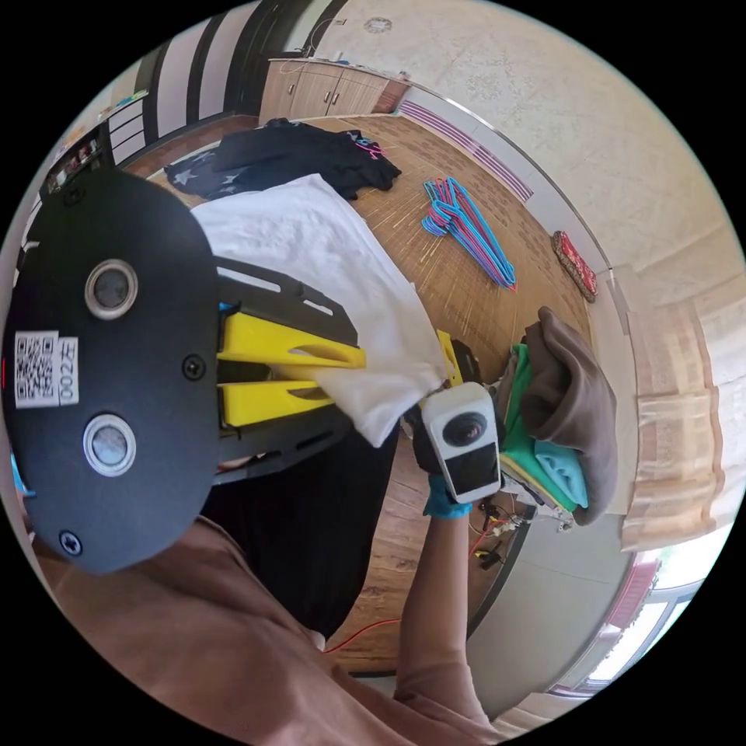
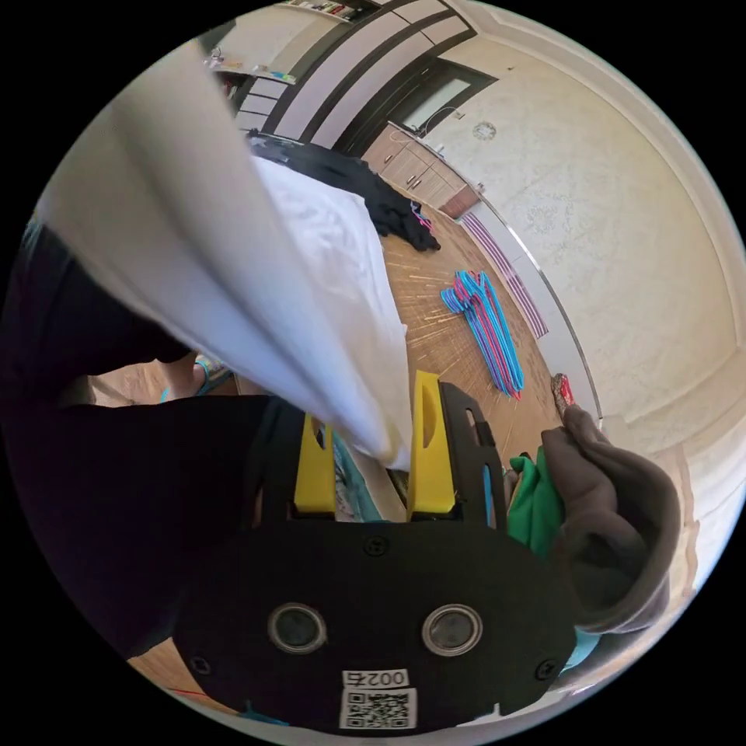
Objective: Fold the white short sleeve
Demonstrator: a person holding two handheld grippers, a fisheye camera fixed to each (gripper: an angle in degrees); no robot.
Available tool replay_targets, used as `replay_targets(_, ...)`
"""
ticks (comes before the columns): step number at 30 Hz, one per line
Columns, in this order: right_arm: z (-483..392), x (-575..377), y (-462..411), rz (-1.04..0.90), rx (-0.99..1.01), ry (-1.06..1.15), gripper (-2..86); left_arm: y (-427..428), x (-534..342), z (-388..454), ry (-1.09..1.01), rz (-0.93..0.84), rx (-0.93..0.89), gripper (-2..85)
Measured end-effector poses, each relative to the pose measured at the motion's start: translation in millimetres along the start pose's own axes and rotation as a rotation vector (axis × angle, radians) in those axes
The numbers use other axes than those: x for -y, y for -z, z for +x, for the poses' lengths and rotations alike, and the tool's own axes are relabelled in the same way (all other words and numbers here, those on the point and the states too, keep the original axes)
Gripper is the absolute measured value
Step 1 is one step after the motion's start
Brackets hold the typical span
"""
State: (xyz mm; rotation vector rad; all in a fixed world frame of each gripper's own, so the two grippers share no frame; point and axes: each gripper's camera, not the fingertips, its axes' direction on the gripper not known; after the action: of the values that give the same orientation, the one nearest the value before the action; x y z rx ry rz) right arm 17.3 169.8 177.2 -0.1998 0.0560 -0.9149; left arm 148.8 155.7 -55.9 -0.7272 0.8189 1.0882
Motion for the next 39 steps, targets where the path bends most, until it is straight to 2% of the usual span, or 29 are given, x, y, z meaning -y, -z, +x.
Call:
replay_targets(2,-5,2,-8,-0.033,-0.055,-0.010,7.0,9,-5,5,-0.002,0.009,-0.021,-0.9)
replay_targets(5,-4,0,-7,-0.052,-0.085,-0.070,3.5,17,-13,12,-0.024,0.006,-0.031,-0.9)
replay_targets(8,-2,-3,14,-0.037,-0.054,-0.122,2.3,22,-21,19,-0.040,0.008,-0.071,-0.9)
replay_targets(12,-12,-4,47,-0.074,-0.087,-0.104,0.9,34,-31,29,-0.081,0.043,-0.148,-0.9)
replay_targets(17,-18,-5,112,-0.134,-0.034,-0.089,0.1,64,-48,41,-0.154,0.101,-0.238,-0.9)
replay_targets(21,-15,3,160,-0.179,0.034,-0.042,-0.1,95,-57,51,-0.250,0.114,-0.209,-0.9)
replay_targets(24,-2,18,192,-0.184,0.123,-0.025,-0.1,122,-62,57,-0.322,0.118,-0.146,-0.9)
replay_targets(28,33,61,200,-0.160,0.167,-0.043,0.0,144,-57,46,-0.396,0.053,0.075,-1.0)
replay_targets(30,53,89,193,-0.161,0.132,-0.060,0.0,148,-48,32,-0.402,0.026,0.174,-1.0)
replay_targets(34,110,160,184,-0.153,0.039,-0.144,0.2,152,-17,-15,-0.352,-0.060,0.514,-1.0)
replay_targets(39,164,219,197,-0.155,-0.119,-0.290,0.2,177,19,-61,-0.175,-0.014,0.809,-1.0)
